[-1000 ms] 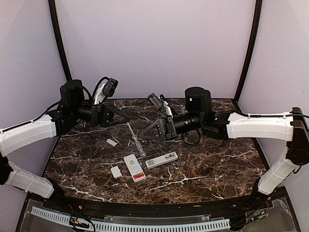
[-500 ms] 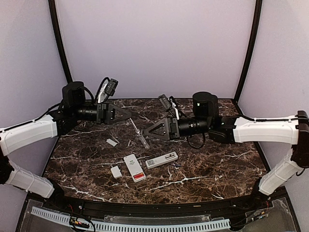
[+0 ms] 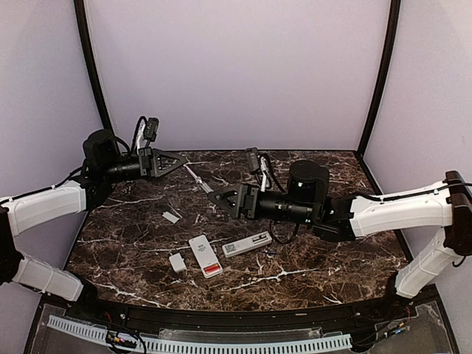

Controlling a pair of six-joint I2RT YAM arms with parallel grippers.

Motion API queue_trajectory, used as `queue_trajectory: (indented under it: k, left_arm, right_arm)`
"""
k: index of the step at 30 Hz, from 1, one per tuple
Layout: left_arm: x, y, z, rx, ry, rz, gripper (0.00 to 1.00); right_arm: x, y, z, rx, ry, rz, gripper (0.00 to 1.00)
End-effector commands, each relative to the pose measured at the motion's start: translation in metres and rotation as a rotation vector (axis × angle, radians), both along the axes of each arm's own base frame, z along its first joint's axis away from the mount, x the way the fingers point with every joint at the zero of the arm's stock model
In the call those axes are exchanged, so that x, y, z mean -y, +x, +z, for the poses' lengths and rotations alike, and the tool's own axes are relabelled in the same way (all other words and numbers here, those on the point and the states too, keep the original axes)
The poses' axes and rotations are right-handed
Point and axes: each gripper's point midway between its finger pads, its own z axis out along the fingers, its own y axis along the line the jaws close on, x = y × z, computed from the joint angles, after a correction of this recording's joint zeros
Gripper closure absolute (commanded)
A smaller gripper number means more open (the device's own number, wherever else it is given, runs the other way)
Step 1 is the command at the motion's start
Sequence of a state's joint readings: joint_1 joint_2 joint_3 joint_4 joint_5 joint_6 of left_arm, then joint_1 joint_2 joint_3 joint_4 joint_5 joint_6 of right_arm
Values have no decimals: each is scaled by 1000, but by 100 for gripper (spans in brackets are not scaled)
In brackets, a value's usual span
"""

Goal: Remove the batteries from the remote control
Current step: Pass from the left arm to the right

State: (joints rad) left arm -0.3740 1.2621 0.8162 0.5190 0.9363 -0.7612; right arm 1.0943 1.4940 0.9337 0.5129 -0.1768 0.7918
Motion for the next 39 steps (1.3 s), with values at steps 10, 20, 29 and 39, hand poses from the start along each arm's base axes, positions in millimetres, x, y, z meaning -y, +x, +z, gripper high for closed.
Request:
queue_trajectory:
  k: [10, 20, 29, 39]
  left_arm:
    - [-4, -17, 28, 125, -50, -23, 100]
    - [-4, -22, 32, 142, -71, -44, 100]
    - [-4, -23, 33, 152, -69, -44, 100]
    - [-5, -24, 34, 162, -70, -41, 100]
  right_arm:
    - [-4, 19, 1, -5, 77, -111, 32]
    - [-17, 19, 7, 6, 115, -76, 51]
    - [-22, 22, 21, 42, 143, -79, 64]
    - [-24, 20, 26, 56, 151, -60, 76]
